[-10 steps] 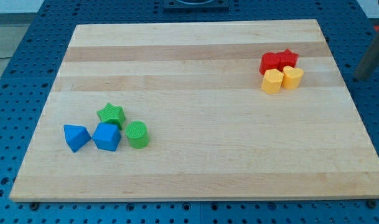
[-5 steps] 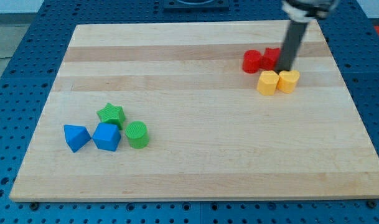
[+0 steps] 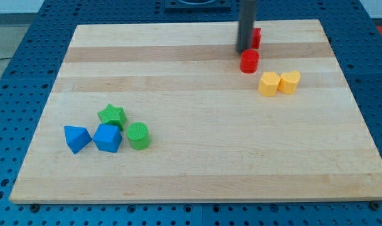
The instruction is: Move the red star towards the top center
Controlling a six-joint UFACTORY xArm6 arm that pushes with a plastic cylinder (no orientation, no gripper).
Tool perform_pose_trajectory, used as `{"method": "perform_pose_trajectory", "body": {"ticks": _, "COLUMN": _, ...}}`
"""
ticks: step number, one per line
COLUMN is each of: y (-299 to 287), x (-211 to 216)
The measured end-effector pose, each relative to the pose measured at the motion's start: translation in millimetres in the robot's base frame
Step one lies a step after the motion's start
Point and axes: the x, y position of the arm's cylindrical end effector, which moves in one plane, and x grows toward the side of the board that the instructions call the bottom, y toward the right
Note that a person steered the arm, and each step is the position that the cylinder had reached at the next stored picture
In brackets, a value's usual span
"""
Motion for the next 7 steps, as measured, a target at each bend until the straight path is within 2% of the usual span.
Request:
{"method": "perform_pose_trajectory", "body": {"ticks": 1, "y": 55, "x": 16}}
{"method": "perform_pose_trajectory", "body": {"ticks": 2, "y": 87, "x": -20}}
{"method": "perform_pose_trajectory", "body": {"ticks": 3, "y": 45, "x": -55}}
{"method": "perform_pose_trajectory", "body": {"ticks": 5, "y": -54, "x": -62}}
{"method": "perform_pose_trajectory", "body": {"ticks": 6, "y": 0, "x": -62}}
{"method": "perform_pose_trajectory", "body": {"ticks": 7, "y": 11, "x": -35}}
